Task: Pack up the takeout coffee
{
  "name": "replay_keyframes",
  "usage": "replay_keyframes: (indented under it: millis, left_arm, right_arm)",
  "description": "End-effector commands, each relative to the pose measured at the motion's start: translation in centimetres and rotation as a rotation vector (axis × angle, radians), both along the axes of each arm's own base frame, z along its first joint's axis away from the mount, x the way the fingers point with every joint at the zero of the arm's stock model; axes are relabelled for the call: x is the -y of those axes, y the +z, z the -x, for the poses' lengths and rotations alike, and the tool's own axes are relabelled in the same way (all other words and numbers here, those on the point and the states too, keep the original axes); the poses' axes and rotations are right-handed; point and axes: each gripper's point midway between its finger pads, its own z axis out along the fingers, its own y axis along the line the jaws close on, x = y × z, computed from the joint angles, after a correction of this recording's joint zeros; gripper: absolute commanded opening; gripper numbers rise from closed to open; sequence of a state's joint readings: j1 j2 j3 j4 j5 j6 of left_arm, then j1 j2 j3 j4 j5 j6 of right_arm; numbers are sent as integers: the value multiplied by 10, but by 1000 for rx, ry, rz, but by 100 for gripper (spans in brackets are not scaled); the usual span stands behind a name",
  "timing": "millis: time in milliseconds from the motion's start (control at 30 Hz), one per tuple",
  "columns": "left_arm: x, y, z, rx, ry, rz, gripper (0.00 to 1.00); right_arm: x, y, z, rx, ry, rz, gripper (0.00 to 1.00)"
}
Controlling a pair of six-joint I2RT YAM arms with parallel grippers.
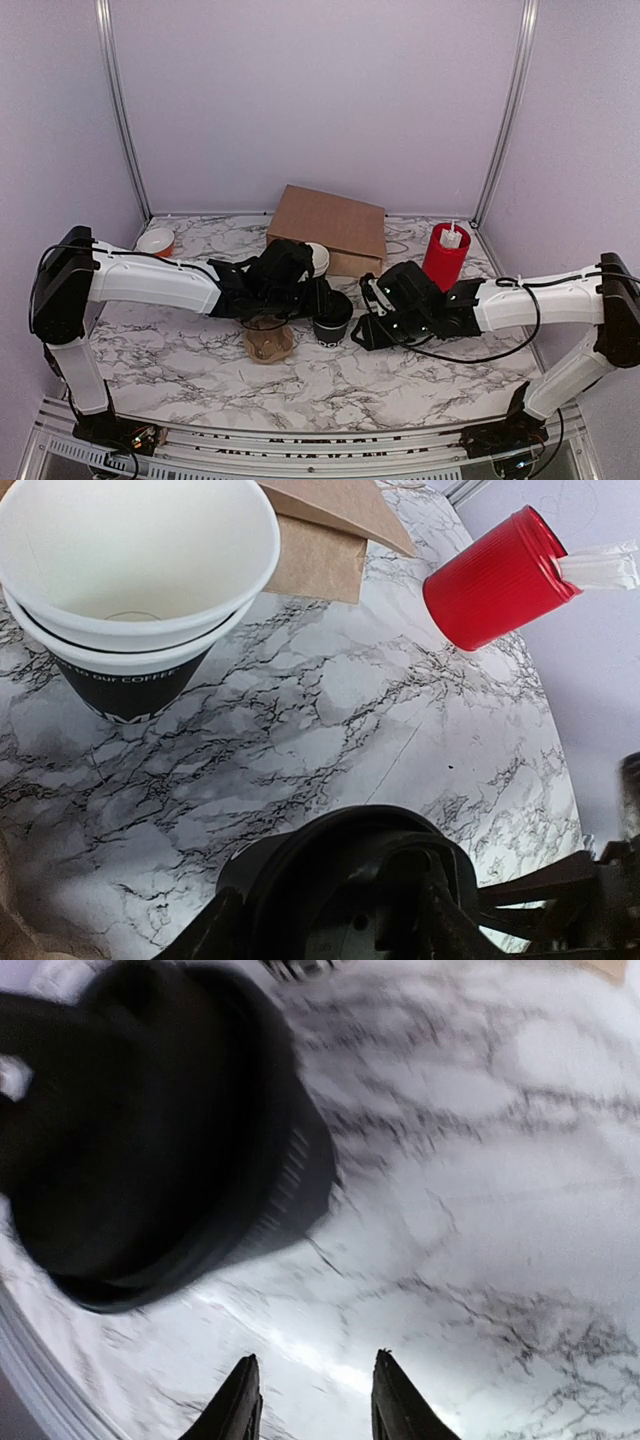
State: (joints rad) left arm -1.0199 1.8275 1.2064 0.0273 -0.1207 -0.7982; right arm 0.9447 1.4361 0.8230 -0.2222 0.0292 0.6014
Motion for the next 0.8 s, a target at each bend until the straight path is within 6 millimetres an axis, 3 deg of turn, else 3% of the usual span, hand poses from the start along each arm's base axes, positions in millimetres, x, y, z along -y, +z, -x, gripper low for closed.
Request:
replay_keyframes:
  millis: [0, 133, 300, 500, 767]
  left_arm:
    - [-10, -17, 12, -44, -20, -56, 60]
    - [-7, -5, 11, -27, -27, -36, 60]
    - [0, 20, 6, 11, -39, -10, 61]
    - [6, 41, 2, 35, -39, 20, 63]
    - [-6, 46, -3, 43, -18, 16, 64]
  right_arm:
    - [48, -55, 23, -145, -16, 276, 37]
    - [37, -35, 0, -99, -34, 219, 37]
    - [23, -2, -14, -38, -26, 126, 37]
    - [8, 22, -9, -3, 34, 54, 38]
    - [13, 39, -5, 35, 16, 40, 42]
